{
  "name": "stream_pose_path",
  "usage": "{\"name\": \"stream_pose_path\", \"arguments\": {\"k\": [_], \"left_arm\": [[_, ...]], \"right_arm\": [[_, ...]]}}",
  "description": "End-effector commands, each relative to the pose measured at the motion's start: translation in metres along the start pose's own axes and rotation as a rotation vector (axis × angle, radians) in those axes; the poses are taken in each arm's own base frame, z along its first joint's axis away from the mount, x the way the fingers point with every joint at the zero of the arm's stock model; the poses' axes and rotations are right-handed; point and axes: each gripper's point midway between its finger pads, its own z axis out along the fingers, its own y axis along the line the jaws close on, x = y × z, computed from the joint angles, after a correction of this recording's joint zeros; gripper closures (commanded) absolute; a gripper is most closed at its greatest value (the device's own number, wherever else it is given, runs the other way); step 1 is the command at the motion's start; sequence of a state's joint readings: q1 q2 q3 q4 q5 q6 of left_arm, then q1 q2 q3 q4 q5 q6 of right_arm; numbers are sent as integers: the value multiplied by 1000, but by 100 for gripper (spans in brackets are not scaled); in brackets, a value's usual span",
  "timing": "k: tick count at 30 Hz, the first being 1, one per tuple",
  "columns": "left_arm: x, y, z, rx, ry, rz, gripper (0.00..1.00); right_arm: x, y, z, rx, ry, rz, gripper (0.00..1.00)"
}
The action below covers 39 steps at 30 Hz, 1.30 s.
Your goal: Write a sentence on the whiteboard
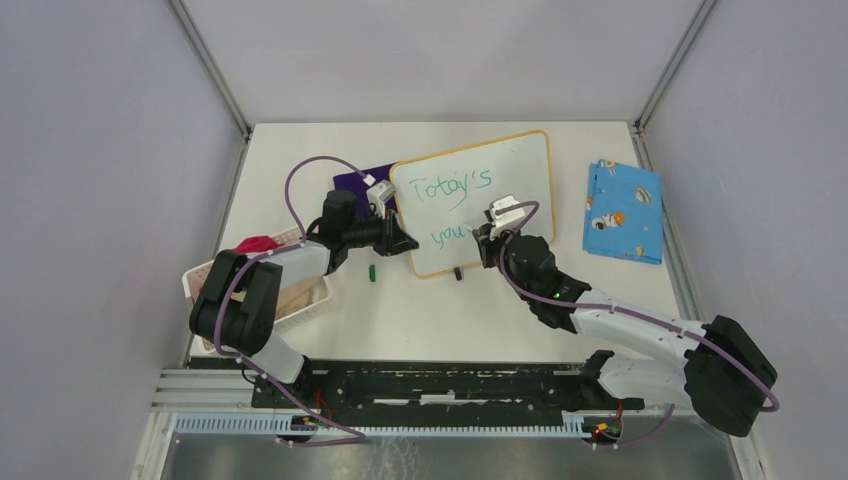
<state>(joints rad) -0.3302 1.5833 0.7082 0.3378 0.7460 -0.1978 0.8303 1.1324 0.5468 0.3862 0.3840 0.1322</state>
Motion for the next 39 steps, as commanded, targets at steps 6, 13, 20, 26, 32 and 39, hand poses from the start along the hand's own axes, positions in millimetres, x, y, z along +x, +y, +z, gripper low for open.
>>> {"name": "stream_pose_path", "arguments": {"k": [6,13,20,26,32,39], "left_arm": [[7,19,4,-92,30,79,98],[8,19,4,-93,31,79,98],[8,21,4,-97,32,79,98],[8,20,4,-94,32,77,98],[8,20,4,-95,33,76,98],[8,20,4,-94,33,77,98]], "right_arm": [[-29,-1,10,18,-67,17,100],[-21,-6,14,41,-54,19,100],[-7,-10,10,48,-30,16,100],[9,-12,5,49,-3,21,100],[19,-13,0,47,12,23,100],[22,-14,-2,45,14,29,100]]}}
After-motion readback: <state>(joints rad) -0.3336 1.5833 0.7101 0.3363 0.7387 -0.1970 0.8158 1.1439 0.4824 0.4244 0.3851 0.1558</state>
